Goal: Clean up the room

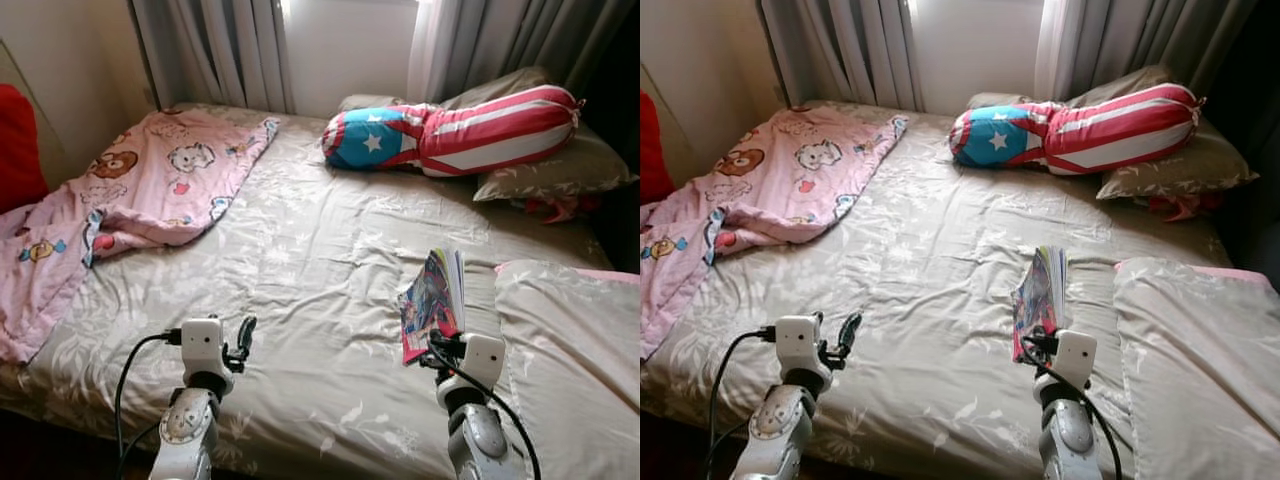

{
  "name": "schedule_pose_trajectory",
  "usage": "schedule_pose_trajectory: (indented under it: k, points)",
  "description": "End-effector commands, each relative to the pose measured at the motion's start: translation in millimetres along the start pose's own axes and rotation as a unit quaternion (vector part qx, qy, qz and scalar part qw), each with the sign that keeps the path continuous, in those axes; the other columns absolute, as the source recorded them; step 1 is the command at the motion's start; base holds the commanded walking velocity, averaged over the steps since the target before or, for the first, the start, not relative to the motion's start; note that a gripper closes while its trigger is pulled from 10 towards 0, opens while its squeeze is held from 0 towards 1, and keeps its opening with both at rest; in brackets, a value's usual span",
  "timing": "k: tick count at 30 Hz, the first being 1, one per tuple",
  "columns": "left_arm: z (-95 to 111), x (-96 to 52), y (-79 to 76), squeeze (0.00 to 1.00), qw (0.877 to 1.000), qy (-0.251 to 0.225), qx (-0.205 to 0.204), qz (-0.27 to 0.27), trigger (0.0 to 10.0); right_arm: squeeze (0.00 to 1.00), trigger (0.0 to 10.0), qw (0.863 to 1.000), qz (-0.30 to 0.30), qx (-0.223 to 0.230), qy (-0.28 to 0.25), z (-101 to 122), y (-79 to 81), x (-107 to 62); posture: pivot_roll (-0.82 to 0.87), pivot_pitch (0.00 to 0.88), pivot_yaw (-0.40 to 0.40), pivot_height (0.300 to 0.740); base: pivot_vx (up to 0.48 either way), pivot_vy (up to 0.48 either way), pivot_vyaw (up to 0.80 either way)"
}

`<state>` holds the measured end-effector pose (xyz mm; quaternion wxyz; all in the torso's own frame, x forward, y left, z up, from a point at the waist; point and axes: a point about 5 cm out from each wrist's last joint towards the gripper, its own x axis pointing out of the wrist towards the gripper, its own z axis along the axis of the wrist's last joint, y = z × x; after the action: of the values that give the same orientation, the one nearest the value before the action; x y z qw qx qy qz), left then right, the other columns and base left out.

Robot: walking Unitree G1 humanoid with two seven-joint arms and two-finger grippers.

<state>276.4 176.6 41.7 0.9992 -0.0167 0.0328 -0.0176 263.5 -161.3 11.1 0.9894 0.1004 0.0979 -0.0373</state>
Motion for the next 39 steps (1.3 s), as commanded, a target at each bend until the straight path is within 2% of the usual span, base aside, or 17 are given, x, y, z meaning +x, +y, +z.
schedule_pose_trajectory:
  k: [1,12,17,33,39]
  points:
    - [2.9,0.4,-0.9,0.0,1.0,-0.005,0.003,-0.004,10.0,0.0,10.0,1.0,0.003,-0.001,-0.023,9.1,1.6,4.5,-0.1,0.0,-0.031,0.695,0.0,0.0,0.0]
    - [3.6,0.6,-0.9,0.0,1.0,-0.004,0.002,-0.004,10.0,0.0,10.0,1.0,0.0,-0.013,-0.005,5.5,1.4,6.0,-0.1,0.0,-0.031,0.685,0.0,0.0,0.0]
    - [3.7,0.6,-0.9,0.0,1.0,-0.004,0.003,-0.003,10.0,0.0,10.0,1.0,0.001,-0.002,-0.022,8.4,1.2,5.2,-0.1,0.0,-0.032,0.68,0.0,0.0,0.0]
    - [3.7,0.3,-2.0,0.0,1.0,-0.004,0.001,-0.006,10.0,0.0,10.0,1.0,0.001,-0.014,-0.004,4.7,2.3,6.4,-0.1,0.0,-0.032,0.67,0.0,0.0,0.0]
    - [3.6,0.3,-2.1,0.0,1.0,-0.003,0.001,-0.006,10.0,0.0,10.0,1.0,-0.001,-0.007,-0.018,7.0,2.9,6.3,-0.09,0.0,-0.033,0.665,0.0,0.0,0.0]
